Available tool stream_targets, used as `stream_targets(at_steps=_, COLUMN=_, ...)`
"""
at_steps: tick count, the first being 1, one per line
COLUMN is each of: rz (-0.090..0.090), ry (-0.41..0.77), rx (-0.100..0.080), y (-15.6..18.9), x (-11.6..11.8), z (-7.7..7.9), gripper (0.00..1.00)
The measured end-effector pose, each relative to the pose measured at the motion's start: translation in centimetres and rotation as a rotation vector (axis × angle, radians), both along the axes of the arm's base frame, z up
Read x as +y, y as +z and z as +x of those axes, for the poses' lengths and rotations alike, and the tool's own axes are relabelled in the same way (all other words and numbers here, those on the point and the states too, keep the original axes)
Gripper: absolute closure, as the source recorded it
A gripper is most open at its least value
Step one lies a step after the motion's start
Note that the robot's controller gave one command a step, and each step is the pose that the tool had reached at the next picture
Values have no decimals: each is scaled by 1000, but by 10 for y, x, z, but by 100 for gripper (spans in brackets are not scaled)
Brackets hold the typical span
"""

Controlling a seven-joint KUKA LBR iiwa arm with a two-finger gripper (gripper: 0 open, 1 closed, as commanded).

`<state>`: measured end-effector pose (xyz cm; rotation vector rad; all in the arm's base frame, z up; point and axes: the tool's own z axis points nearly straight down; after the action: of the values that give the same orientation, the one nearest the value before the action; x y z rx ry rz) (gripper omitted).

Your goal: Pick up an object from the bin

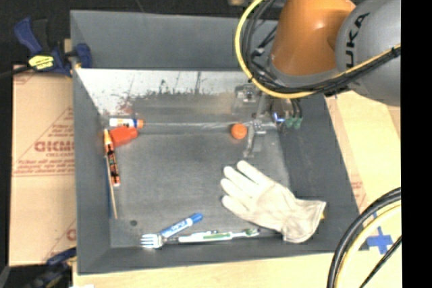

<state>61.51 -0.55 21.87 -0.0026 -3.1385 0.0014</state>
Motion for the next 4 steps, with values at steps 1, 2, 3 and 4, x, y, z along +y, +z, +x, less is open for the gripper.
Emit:
stream_targets(at_steps=1, rz=0, ry=0, rx=-8, y=4, x=0, z=2, gripper=0)
stream_targets(at_steps=2, rz=-2, ry=38, rx=-12, y=-141, x=-44, z=-53, gripper=0)
stream_targets(at_steps=3, rz=1, ry=0, rx=-22, y=-73, x=-42, z=-69, gripper=0)
stream_targets(at_steps=4, rz=-2, ry=439, rx=-13, y=-120, x=7, z=-73, gripper=0)
